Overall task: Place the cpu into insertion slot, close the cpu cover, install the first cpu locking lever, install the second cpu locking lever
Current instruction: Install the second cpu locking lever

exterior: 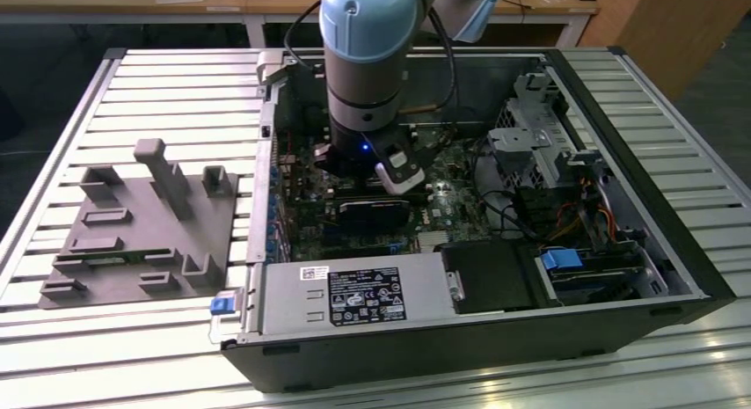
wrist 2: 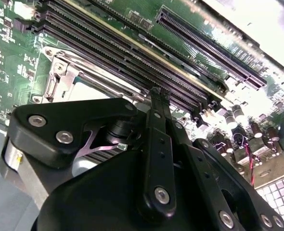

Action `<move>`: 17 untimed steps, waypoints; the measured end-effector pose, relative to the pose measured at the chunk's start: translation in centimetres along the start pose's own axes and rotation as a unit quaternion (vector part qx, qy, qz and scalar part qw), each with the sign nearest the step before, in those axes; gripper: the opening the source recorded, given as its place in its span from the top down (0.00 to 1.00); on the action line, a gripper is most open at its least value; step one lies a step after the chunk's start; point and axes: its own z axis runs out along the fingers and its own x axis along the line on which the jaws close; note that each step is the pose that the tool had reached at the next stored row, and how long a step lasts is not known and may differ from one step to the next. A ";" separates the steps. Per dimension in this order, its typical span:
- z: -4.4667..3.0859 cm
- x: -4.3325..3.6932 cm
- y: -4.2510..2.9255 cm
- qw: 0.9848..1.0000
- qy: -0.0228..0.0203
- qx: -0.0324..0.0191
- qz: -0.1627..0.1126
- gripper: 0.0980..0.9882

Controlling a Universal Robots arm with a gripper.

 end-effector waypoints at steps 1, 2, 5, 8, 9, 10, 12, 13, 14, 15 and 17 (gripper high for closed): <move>0.03 0.03 0.05 1.000 0.000 0.000 0.000 0.99; 0.07 0.06 0.10 1.000 0.000 -0.001 0.000 0.99; 0.15 0.15 0.27 1.000 0.000 -0.002 0.000 0.99; 0.25 0.22 0.48 1.000 0.000 -0.002 0.000 0.99; 0.28 0.23 0.55 1.000 0.000 -0.002 0.000 0.99; 0.32 0.25 0.61 1.000 0.000 -0.002 0.000 0.99; 0.40 0.32 0.70 1.000 0.000 -0.003 0.000 0.99; 0.43 0.36 0.74 1.000 0.000 -0.003 0.000 0.99; 0.46 0.40 0.78 1.000 0.000 -0.003 0.000 0.99; 0.49 0.44 0.82 1.000 0.000 -0.003 0.000 0.99; 0.53 0.54 0.86 1.000 0.000 -0.003 0.000 0.99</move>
